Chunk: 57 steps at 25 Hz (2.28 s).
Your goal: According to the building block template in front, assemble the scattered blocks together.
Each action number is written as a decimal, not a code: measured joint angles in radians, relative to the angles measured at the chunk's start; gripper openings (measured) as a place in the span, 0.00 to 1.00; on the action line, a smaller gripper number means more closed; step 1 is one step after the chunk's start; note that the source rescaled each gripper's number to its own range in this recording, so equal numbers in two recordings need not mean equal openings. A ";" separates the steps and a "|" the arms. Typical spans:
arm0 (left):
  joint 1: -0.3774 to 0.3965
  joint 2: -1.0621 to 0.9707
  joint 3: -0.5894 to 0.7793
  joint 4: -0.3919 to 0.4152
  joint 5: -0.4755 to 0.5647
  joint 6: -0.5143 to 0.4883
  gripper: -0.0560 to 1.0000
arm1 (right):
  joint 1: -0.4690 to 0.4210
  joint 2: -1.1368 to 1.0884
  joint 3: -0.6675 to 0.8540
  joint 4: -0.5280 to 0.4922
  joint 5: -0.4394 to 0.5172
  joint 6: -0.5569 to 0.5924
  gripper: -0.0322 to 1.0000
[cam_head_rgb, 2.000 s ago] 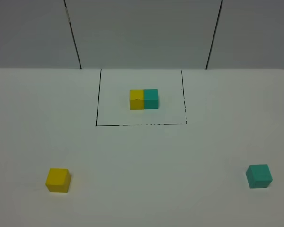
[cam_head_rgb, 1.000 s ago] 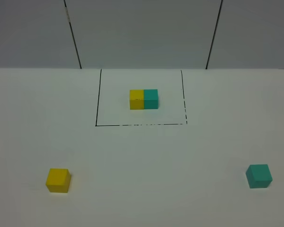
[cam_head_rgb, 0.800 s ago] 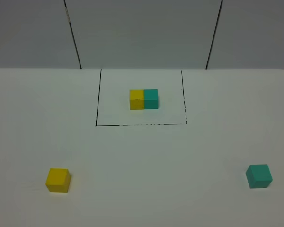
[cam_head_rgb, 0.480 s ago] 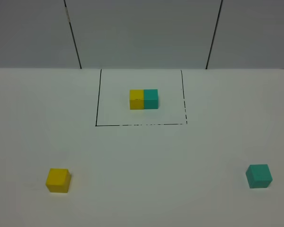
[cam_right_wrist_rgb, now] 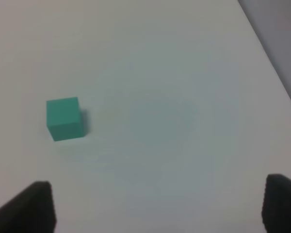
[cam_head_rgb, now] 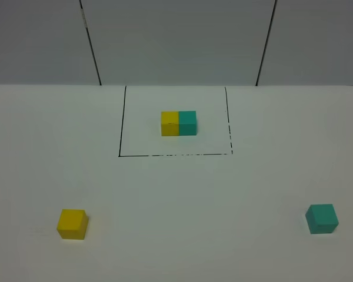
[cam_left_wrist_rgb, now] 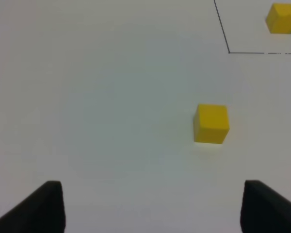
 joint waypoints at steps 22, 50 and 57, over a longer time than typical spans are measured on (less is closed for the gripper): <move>-0.021 1.168 -0.459 -0.191 0.161 -0.054 0.75 | 0.000 0.000 0.000 0.000 0.000 0.000 0.73; -0.299 1.729 -0.457 -0.010 -0.302 -0.070 0.75 | 0.000 0.000 0.000 0.000 0.000 0.000 0.73; -0.299 1.751 -0.409 -0.031 -0.408 -0.067 0.75 | 0.000 0.000 0.000 0.000 0.000 0.000 0.73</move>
